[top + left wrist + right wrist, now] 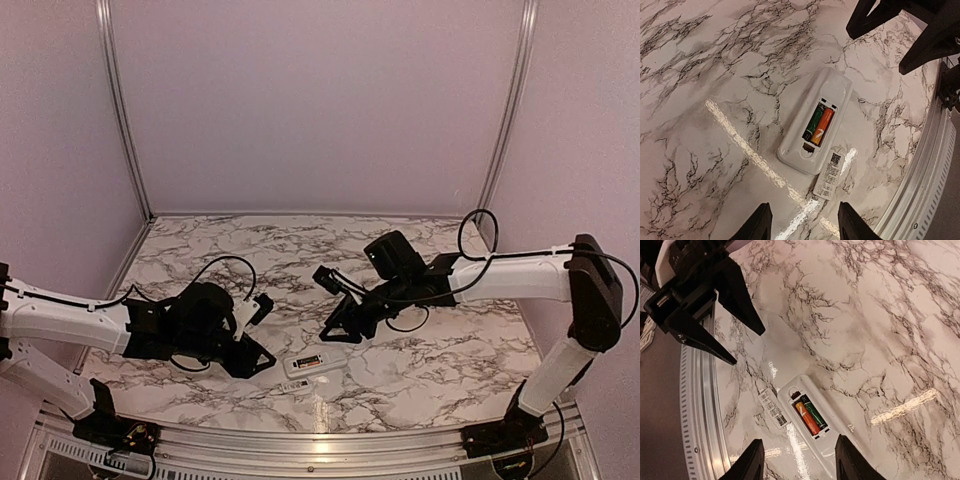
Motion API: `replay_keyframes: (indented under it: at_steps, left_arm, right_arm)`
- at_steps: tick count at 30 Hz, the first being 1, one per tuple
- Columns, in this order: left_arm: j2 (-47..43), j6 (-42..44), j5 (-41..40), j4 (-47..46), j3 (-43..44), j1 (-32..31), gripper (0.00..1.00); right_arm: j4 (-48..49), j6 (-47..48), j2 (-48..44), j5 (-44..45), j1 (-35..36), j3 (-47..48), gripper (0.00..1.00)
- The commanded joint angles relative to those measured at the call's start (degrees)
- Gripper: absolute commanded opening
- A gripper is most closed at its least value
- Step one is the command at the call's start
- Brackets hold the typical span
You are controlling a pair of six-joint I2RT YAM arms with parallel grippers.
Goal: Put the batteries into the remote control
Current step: Pick up the battery cover from the center of the board.
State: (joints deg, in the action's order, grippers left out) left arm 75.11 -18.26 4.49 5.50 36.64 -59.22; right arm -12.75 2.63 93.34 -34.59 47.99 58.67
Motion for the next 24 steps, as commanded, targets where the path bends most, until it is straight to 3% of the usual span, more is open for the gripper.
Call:
replay_keyframes:
  at_steps: [1,10,24]
  left_arm:
    - [-0.6,-8.8,0.0,-7.1,-3.9,1.9,0.48]
    - [-7.1,-17.4,-1.8,-7.9,-8.3,11.3,0.52]
    - [-18.2,-19.7,-1.2,-8.7,-13.5,15.3,0.55]
  right_arm:
    - [-6.9,7.6,0.2,9.6,5.4,1.4,0.51]
    - [-13.8,18.1,7.7,9.2,14.7,10.7,0.49]
    - [-21.2,26.0,22.2,18.0,22.0,24.5,0.47]
